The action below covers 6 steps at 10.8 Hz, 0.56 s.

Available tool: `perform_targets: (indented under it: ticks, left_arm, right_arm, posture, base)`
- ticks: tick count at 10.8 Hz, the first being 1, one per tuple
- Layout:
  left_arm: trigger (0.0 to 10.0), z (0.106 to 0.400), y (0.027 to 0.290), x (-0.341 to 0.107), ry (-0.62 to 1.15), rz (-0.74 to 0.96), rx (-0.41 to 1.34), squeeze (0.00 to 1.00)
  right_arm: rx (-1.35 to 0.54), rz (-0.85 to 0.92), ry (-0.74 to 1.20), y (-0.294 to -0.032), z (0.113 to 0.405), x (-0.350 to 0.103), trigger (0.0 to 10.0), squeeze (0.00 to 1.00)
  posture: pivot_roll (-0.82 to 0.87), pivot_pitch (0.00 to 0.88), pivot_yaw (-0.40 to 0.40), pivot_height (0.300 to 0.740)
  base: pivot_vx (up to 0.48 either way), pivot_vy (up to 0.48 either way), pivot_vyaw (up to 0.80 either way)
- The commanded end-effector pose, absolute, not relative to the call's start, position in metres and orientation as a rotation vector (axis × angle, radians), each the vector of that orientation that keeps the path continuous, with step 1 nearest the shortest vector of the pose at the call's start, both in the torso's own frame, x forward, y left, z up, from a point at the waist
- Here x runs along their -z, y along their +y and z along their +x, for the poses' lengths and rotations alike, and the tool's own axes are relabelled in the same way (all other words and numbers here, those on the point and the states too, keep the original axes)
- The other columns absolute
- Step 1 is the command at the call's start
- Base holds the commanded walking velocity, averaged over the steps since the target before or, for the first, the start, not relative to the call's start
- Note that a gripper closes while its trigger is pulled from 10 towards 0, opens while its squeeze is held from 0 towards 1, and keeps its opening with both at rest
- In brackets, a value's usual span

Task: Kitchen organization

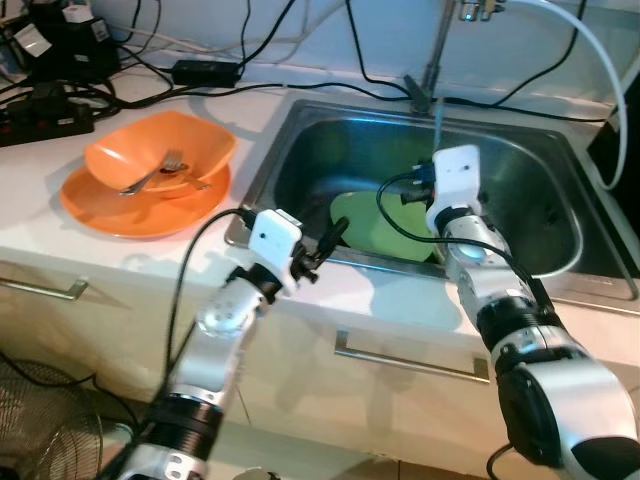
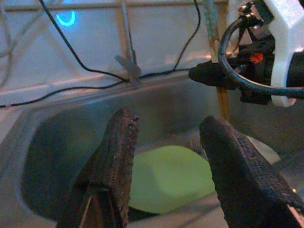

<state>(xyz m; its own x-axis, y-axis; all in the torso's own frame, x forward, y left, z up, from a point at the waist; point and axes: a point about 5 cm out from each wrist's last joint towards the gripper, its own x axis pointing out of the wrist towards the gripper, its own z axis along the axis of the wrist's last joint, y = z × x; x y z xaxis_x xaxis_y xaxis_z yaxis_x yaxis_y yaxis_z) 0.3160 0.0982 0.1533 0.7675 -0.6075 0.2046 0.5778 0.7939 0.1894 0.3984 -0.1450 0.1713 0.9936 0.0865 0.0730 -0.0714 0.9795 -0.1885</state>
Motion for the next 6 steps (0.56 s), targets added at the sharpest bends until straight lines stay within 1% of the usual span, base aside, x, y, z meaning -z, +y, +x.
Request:
perform_targets:
  ticks: [1,3,6]
  left_arm:
    - [10.0,0.313,0.106,-0.138,-0.173,0.120,0.648,0.00]
    - [10.0,0.313,0.112,-0.137,-0.151,0.140,0.650,0.00]
    - [10.0,0.310,0.111,-0.138,-0.121,0.151,0.676,0.00]
  right_arm:
    - [-0.080,-0.161,-0.052,-0.145,0.402,-0.174,10.0,0.00]
    - [-0.095,-0.138,0.019,-0.139,0.404,-0.170,10.0,0.00]
    - [-0.139,-0.154,0.182,-0.131,0.400,-0.148,10.0,0.00]
  posture:
    - [0.17,0.084,-0.027,0.740]
    - [0.18,0.083,-0.027,0.740]
    - [0.18,0.087,-0.035,0.740]
  base:
    - [0.000,0.000,0.00]
    - [0.000,0.000,0.00]
    - [0.000,0.000,0.00]
